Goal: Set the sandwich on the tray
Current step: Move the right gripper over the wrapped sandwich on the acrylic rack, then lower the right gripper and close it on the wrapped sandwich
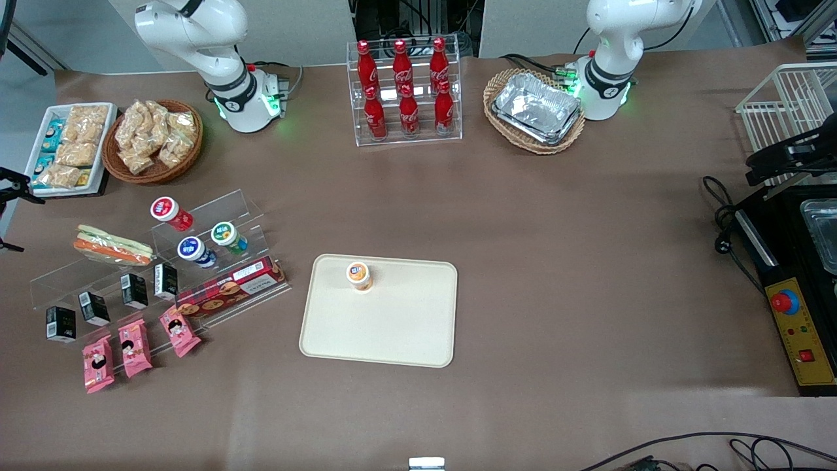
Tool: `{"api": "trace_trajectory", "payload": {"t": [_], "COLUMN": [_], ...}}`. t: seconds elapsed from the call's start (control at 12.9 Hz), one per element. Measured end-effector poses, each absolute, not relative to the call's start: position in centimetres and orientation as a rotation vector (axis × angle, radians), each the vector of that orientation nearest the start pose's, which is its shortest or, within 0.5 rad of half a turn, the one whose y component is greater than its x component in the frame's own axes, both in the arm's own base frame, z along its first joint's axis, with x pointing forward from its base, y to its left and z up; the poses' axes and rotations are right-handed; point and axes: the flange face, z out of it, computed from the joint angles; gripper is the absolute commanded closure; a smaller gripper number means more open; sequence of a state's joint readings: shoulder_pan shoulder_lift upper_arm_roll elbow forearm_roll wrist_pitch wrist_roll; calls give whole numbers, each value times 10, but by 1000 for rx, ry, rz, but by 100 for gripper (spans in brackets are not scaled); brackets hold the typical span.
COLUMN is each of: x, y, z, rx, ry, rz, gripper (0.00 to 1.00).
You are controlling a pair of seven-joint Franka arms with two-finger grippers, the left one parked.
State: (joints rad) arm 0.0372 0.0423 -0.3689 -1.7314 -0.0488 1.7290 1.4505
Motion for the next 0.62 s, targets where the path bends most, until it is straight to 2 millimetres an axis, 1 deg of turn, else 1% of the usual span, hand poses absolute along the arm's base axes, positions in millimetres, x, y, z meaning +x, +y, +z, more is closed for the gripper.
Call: {"api": "trace_trajectory", "payload": {"t": [0.16,0.39,0.47,0.62], "x": [538,526,522,518], "y": [-197,-219,-222,-222], "z": [519,481,469,444], "rx": [-1969,-1867,-1852,-1835], "ry": [2563,2626,2635,2637], "rz": [62,209,228,216], "gripper": [0,2,2,2]}}
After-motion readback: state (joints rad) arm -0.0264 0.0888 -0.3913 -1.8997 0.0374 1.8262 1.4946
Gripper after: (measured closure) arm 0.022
